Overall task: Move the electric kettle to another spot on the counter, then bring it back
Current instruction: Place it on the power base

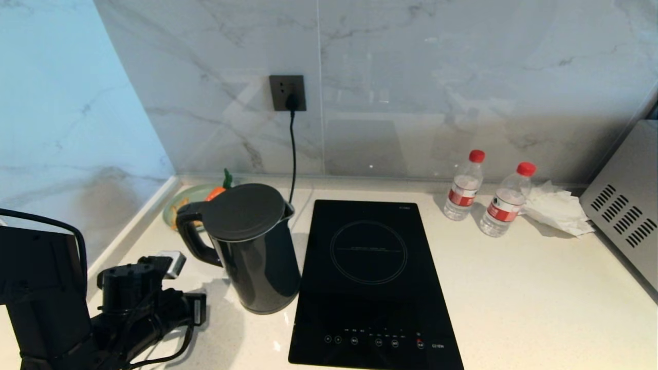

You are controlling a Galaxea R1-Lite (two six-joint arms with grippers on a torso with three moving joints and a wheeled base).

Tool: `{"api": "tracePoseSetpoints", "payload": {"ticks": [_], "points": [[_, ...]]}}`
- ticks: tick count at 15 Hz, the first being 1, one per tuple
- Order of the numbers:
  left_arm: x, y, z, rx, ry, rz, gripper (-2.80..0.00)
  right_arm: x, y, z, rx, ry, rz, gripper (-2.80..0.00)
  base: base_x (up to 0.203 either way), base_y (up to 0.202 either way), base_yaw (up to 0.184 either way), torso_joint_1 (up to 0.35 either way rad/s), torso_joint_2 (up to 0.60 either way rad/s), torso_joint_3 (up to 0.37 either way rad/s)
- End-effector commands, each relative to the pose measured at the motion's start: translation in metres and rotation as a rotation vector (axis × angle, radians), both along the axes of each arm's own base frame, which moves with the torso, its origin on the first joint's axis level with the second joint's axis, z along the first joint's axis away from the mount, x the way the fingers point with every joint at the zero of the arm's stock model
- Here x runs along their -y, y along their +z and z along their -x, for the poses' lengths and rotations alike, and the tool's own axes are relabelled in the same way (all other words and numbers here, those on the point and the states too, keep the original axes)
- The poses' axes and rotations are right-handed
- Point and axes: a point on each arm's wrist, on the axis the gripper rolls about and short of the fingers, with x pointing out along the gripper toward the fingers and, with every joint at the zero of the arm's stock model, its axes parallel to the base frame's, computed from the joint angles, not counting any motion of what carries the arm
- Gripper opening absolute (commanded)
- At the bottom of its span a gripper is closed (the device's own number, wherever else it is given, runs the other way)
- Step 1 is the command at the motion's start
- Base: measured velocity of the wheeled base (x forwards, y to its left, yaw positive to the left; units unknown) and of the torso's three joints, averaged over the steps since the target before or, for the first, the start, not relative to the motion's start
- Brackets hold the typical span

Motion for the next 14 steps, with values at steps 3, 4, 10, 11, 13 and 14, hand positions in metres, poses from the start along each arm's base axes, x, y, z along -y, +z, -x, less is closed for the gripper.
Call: {"api": "tracePoseSetpoints", "payload": {"ticks": [3,4,10,11,13,14], "points": [[-0.004,-0.005,0.041,-0.052,-0.028,-0.05,-2.8,0.0,0.0,0.0,0.001,0.0,0.0,-2.8,0.0,0.0,0.0,0.0,0.0,0.0],[-0.004,-0.004,0.047,-0.059,-0.021,-0.046,-2.8,0.0,0.0,0.0,0.001,0.0,0.0,-2.8,0.0,0.0,0.0,0.0,0.0,0.0],[-0.004,0.037,0.055,0.106,-0.026,-0.025,-2.8,0.0,0.0,0.0,0.001,0.001,0.0,-2.8,0.0,0.0,0.0,0.0,0.0,0.0],[-0.004,0.042,0.054,0.135,-0.019,-0.023,-2.8,0.0,0.0,0.0,0.001,0.0,0.0,-2.8,0.0,0.0,0.0,0.0,0.0,0.0],[-0.007,0.058,0.036,0.241,0.024,-0.023,-2.8,0.0,0.0,0.0,0.001,-0.001,0.0,-2.8,0.0,0.0,0.0,0.0,0.0,0.0],[-0.009,0.069,0.025,0.298,0.06,-0.028,-2.8,0.0,0.0,0.0,0.001,0.002,0.0,-2.8,0.0,0.0,0.0,0.0,0.0,0.0]]}}
